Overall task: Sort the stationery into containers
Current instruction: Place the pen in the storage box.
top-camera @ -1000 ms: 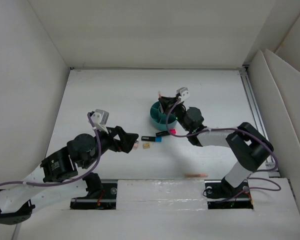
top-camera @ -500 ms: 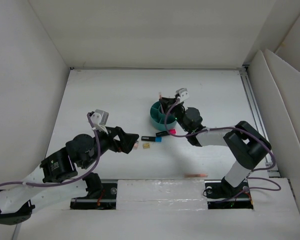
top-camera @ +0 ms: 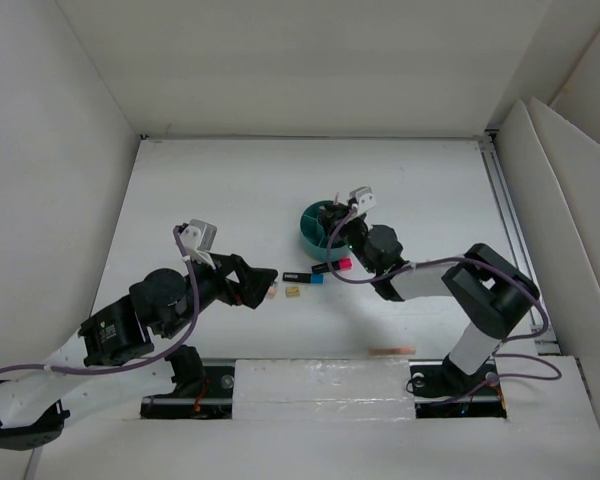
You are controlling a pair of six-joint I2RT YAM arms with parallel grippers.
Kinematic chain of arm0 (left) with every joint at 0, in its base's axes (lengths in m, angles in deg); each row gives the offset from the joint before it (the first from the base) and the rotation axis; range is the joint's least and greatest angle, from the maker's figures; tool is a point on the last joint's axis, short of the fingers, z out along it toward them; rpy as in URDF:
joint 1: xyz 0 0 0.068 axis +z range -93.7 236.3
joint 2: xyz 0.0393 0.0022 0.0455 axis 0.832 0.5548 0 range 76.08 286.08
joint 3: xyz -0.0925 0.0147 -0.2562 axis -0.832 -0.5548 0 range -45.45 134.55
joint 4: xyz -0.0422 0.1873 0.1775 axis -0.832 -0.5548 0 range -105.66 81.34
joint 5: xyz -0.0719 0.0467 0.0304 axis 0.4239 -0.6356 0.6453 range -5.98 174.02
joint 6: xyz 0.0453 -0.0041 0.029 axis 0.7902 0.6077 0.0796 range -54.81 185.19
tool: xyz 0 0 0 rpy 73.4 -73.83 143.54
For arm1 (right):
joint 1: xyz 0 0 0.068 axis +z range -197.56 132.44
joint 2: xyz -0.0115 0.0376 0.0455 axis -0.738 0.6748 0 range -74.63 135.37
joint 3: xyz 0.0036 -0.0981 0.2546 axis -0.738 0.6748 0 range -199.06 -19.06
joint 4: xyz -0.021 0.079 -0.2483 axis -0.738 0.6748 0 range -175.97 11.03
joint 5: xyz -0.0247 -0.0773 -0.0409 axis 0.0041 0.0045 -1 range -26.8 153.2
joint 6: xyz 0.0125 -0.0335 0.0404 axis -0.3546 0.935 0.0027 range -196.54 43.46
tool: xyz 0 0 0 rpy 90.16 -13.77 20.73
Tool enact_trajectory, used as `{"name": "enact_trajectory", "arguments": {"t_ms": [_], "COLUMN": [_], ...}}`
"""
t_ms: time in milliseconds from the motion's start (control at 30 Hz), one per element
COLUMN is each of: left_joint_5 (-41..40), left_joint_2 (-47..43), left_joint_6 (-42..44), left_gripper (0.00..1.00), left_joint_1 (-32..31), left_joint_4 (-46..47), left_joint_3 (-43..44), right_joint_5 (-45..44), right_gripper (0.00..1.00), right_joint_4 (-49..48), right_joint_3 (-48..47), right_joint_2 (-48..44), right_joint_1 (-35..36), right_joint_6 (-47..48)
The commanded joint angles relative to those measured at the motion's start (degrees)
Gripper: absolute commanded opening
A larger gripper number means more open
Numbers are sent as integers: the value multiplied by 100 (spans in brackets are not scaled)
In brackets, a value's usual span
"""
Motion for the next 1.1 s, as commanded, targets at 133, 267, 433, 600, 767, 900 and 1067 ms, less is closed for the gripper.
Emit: {"name": "enact_trajectory", "arguments": {"t_ms": [133, 267, 433, 600, 767, 900, 1067], "left_joint_5": [53, 53, 53, 0, 263, 1017, 1583], "left_joint_2": [-47, -47, -47, -47, 915, 2069, 3246], "left_joint_6": [103, 103, 103, 103, -2, -64, 147], "left_gripper": [100, 100, 100, 100, 100, 100, 100], "left_joint_1": [-20, -20, -20, -20, -20, -20, -379], "left_joint_4": [194, 194, 194, 194, 307, 770, 2310], "left_joint_3": [-53, -53, -53, -53, 77, 281, -132], "right_joint_5": [-337, -390, -714, -1723, -4448, -5364, -5260], "right_gripper": [53, 53, 74, 99, 99, 99, 99], "right_joint_4": [-367, -366, 37, 1395, 4795, 7885, 10106], "right_joint_3": [107, 256, 476, 546, -409, -1655, -2906], "right_joint_2": [-371, -836, -1803, -3241, -4553, -5598, -6347], "right_joint_1": [203, 334, 694, 1143, 1521, 1732, 1732], "right_joint_6": [34, 34, 87, -17, -1273, -2659, -3718]}}
